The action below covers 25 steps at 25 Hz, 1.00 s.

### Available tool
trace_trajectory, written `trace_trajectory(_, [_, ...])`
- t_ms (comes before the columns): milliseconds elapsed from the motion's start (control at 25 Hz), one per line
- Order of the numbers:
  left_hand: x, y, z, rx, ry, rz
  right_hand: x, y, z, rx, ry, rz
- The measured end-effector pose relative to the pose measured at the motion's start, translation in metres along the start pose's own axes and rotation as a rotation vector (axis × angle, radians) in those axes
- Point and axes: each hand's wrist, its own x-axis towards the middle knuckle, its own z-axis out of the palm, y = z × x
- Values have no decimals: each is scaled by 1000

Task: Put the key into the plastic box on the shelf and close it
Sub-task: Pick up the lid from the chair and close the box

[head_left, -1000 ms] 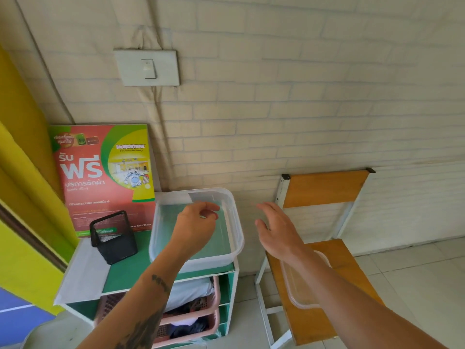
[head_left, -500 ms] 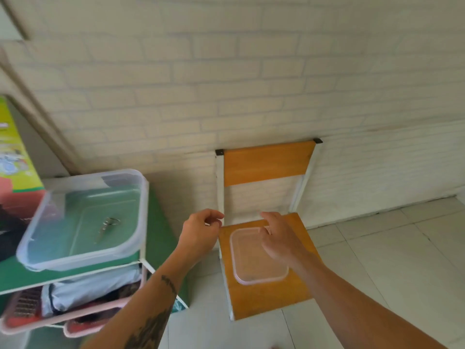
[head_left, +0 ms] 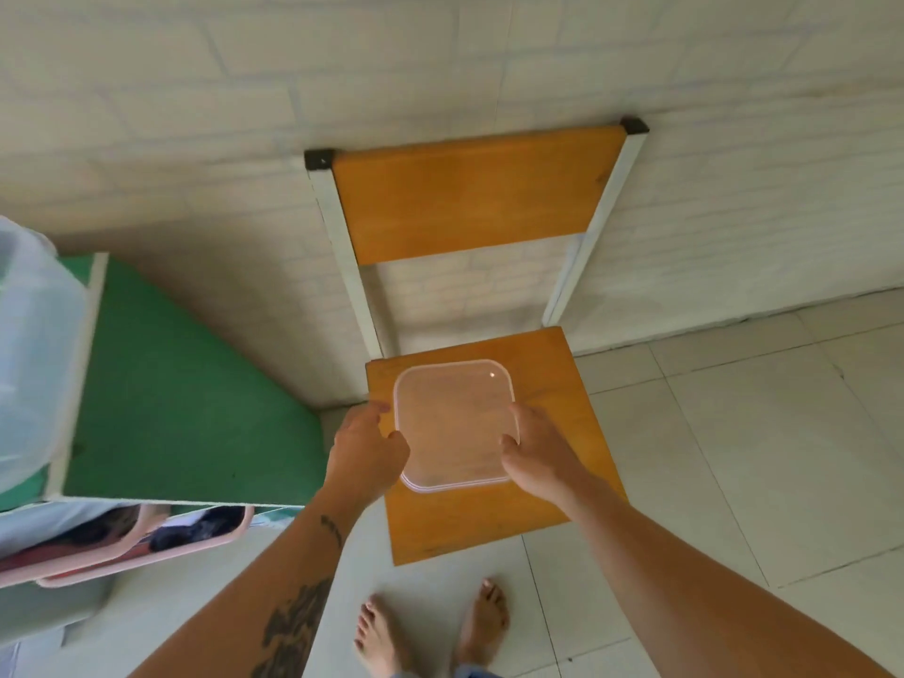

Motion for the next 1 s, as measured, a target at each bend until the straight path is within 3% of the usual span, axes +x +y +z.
trace_trajectory(480, [89,-55,103,89,-125,-76,102,53,71,33,66,133])
trace_trajectory(1000, [69,-67,113,5,11,47,86,72,99,42,239,69])
